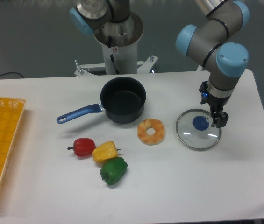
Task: Pick up the donuts
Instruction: 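Move the open gripper from the glass lid toward the orange donut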
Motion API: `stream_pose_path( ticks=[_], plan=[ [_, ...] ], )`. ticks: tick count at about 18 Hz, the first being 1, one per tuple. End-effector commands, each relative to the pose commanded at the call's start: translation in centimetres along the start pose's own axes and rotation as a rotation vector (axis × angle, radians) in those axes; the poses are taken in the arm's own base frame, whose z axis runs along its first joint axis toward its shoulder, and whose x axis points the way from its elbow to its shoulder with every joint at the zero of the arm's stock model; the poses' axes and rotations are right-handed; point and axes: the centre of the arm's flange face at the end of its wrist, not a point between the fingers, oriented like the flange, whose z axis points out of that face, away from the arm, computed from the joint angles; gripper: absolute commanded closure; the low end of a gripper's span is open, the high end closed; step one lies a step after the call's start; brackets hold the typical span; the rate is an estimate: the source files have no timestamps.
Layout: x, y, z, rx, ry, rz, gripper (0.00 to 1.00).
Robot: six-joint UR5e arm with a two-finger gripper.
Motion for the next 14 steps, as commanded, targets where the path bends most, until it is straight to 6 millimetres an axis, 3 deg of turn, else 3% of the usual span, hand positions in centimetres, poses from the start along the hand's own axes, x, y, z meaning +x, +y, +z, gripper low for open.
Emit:
stream_pose_path(
  ticks=[4,9,14],
  plan=[
    [0.1,-0.9,0.3,0.005,0.007,-0.069,0.0],
    [-0.4,-3.5,0.6,0.009,0.012,-0.244,0.0],
    [-0.7,-5.9,2.2,0.017,0.039,-0.317,0.0]
  ],
)
